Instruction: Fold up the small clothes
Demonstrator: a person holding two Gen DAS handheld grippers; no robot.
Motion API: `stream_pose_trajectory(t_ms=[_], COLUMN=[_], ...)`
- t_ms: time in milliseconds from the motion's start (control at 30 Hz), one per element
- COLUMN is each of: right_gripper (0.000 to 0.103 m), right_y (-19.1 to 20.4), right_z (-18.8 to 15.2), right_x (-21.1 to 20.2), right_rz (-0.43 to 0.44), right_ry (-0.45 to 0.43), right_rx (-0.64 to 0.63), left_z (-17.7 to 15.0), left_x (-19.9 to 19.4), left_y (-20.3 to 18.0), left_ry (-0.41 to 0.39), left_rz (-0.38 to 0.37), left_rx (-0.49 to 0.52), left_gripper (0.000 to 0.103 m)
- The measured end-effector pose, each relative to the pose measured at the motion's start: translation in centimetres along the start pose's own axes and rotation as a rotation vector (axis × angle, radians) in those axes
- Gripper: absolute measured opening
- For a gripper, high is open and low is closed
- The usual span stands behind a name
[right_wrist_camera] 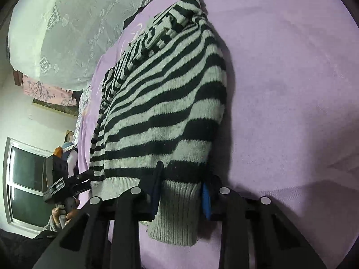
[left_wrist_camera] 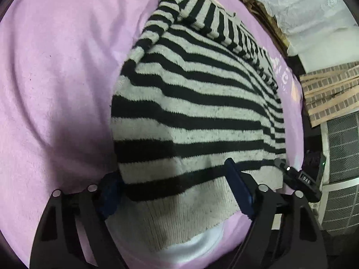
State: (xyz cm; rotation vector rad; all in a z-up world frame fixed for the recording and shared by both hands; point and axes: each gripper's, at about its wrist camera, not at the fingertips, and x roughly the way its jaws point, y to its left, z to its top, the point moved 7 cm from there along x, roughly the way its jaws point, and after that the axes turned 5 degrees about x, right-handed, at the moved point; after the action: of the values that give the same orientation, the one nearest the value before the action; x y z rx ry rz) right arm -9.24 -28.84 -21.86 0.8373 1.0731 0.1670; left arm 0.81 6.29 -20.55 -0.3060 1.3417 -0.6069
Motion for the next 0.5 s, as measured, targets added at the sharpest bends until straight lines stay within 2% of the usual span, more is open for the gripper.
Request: stream_pose_trajectory(t_ms=[133,167,200,267,300,367,433,500], right_gripper=[0.030,0.030,0.026,0.021,0.020,0.021,0.023,0.022], right_y=[0.2,0.5,0.4,0.4,0.3,0.3,0.0,-0.2], right_z=[0.1,0.1,0.3,0.4,0.4,0.5,0.5,0.7], right_x=[0.2,0.2,0.1,0.0,-0.1,0.0,0.4,0.6], right_rz=[-0.015,-0.031,-0.038,-0.040,-0.030,-0.015,-0.015,0.000], right_ry=[-0.005,-0.004,-0.005,-0.002,-0.001,0.005,0.015,0.010], right_rx=[-0.017,-0.033,-0.038,-0.033,-0.024,-0.009,0.005,0.028], left_z=[0.0,0.1,0.1,0.1,0.0,-0.1,-0.2,-0.1], left_x=[-0.1,-0.2,-0.2,-0.7,-0.9,-1.4,-1.1,-0.7], left_y=[0.0,0.0,0.0,1.0,1.7,2.5,2.4,1.8], left_ry=[0.000,0.000,-0.001,-0.005,-0.007,-0.017,-0.024,-0.039], left_rz=[0.026,0.051,0.068,0.078,0.066,0.012,0.030,0.018], left_rx=[0.003,0.015,0.018,-0.008,-0.036,-0.092,-0.086,-0.080], left_gripper=[0.076,0.065,0.059,0.033,0.029,0.028,0.031,0.053])
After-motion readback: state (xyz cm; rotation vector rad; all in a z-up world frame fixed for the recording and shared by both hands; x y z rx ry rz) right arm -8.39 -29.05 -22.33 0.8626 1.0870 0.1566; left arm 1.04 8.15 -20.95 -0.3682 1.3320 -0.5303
